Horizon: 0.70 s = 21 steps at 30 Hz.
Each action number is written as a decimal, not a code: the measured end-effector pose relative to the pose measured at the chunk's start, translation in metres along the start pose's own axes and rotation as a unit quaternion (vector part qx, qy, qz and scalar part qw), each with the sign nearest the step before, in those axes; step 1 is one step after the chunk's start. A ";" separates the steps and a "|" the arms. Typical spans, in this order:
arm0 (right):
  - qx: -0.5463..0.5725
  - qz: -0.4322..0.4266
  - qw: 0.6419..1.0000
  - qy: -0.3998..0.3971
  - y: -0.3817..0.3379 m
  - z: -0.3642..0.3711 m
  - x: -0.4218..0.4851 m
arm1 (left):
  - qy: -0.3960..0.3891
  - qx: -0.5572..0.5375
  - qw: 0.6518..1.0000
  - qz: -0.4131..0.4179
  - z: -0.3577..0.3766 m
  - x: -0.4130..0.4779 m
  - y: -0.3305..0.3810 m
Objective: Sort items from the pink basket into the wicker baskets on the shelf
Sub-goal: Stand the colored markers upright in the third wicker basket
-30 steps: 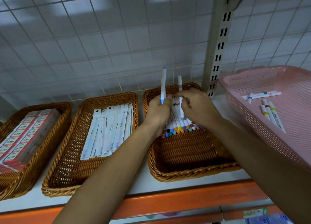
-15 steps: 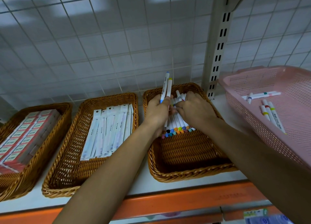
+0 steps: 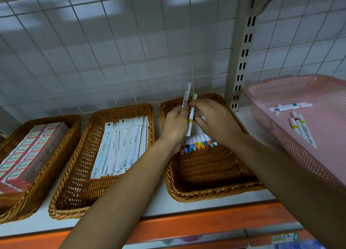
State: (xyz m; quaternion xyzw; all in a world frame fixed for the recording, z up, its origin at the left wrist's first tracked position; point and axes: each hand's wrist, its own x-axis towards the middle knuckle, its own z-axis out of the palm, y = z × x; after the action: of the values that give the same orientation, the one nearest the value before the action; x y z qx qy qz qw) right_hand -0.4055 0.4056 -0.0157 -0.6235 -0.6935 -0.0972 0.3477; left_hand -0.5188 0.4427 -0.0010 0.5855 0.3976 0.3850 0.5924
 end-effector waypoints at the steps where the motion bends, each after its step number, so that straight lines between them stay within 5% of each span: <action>1: 0.007 0.013 1.000 0.002 0.002 0.000 0.000 | 0.003 0.006 1.000 -0.004 0.000 0.001 0.000; 10: 0.003 0.068 0.995 0.076 0.000 -0.005 0.005 | 0.045 -0.139 0.986 -0.084 -0.002 0.001 0.010; 15: 0.032 0.147 0.989 0.011 0.002 -0.002 0.003 | 0.016 -0.137 0.989 -0.044 -0.004 -0.002 0.012; 21: -0.039 0.139 0.986 -0.078 0.002 0.003 0.003 | -0.005 -0.065 0.998 -0.022 -0.003 -0.003 0.008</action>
State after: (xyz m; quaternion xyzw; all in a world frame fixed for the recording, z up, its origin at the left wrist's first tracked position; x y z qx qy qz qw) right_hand -0.4049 0.4098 -0.0169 -0.7328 -0.6204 -0.0259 0.2782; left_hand -0.5228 0.4414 0.0073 0.5386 0.3814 0.3936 0.6400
